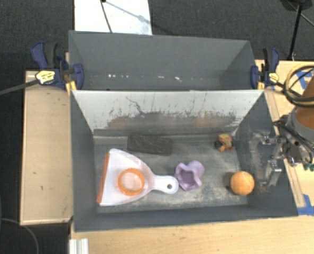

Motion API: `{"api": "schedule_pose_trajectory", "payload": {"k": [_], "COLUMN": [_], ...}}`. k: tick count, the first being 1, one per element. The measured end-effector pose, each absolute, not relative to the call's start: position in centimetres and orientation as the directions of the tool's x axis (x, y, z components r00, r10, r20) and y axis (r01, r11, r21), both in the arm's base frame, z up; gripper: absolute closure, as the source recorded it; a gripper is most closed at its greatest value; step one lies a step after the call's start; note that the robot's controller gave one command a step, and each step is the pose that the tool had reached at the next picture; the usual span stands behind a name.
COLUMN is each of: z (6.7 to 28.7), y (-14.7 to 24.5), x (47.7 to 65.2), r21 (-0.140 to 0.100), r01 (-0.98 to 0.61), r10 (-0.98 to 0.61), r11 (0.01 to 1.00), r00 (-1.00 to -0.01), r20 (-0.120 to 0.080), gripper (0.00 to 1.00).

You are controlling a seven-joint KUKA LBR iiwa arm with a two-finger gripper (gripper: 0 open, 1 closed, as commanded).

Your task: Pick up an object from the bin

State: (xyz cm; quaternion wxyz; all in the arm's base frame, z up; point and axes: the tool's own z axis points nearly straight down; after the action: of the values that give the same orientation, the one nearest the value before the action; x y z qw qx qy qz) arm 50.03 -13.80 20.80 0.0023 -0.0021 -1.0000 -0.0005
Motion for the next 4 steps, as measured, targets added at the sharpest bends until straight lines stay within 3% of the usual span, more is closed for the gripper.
{"api": "schedule_pose_trajectory", "payload": {"k": [1, 2, 3, 4], "z": [21.3, 16.6, 12.4, 9.9], "y": [-13.7, -14.2, -14.8, -14.9], "x": [50.2, 49.7, 48.2, 48.4], "r21": [-0.001, -0.003, 0.0, -0.001], "r01": [0.0, -0.034, -0.132, -0.022], "r10": [0.0, -0.034, -0.132, -0.022], "r11": [1.0, 0.999, 0.991, 1.0], "r00": [-1.0, -0.999, -0.991, -1.0], "r20": [-0.003, -0.01, -0.002, -0.005], "gripper": [0.0, 0.0, 0.0, 0.0]}}
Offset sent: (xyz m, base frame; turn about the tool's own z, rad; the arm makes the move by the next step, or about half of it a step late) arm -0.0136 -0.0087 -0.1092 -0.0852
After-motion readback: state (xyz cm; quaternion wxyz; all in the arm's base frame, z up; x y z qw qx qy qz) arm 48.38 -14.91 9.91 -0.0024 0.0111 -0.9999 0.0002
